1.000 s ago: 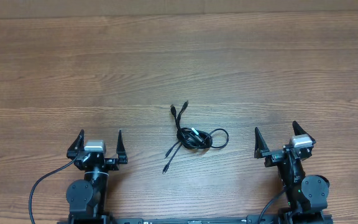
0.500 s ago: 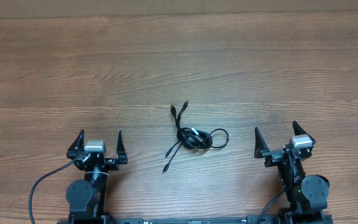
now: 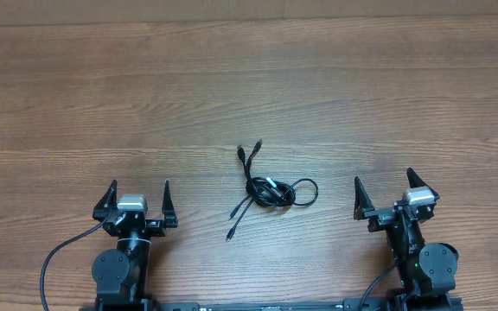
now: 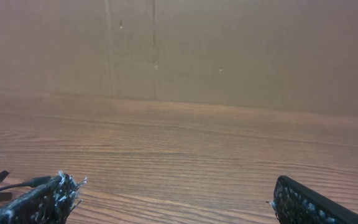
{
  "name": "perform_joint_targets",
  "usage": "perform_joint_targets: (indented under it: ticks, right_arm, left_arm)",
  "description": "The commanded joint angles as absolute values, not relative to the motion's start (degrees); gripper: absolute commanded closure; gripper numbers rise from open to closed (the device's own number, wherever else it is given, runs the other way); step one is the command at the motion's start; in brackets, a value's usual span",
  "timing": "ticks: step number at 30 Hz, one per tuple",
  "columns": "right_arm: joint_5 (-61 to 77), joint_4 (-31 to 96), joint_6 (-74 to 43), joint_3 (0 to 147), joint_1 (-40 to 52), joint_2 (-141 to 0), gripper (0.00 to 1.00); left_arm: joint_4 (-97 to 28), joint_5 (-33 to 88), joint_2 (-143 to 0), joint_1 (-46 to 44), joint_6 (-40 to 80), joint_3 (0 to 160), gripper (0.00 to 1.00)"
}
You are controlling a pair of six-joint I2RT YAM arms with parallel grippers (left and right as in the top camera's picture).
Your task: Untangle cables
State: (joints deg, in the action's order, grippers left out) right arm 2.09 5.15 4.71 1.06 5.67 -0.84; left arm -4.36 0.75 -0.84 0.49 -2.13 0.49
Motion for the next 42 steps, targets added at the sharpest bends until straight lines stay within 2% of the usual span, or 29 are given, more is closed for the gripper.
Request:
perform_joint_targets:
  ticks: [1, 34, 42]
  right_arm:
    - [1.6, 4.8, 4.5, 0.5, 5.5, -0.2, 0.00]
    - [1.6, 4.8, 4.5, 0.5, 5.5, -0.2, 0.00]
    - [1.6, 4.8, 4.5, 0.5, 5.5, -0.2, 0.00]
  left_arm:
    - [-4.5, 0.2, -0.3, 0.8, -3.2, 0.3, 0.00]
    - [-4.3, 1.3, -0.3, 0.7, -2.6, 0.4, 0.00]
    - [-9.5, 1.3, -0.3, 0.7, -2.6, 4.4, 0.00]
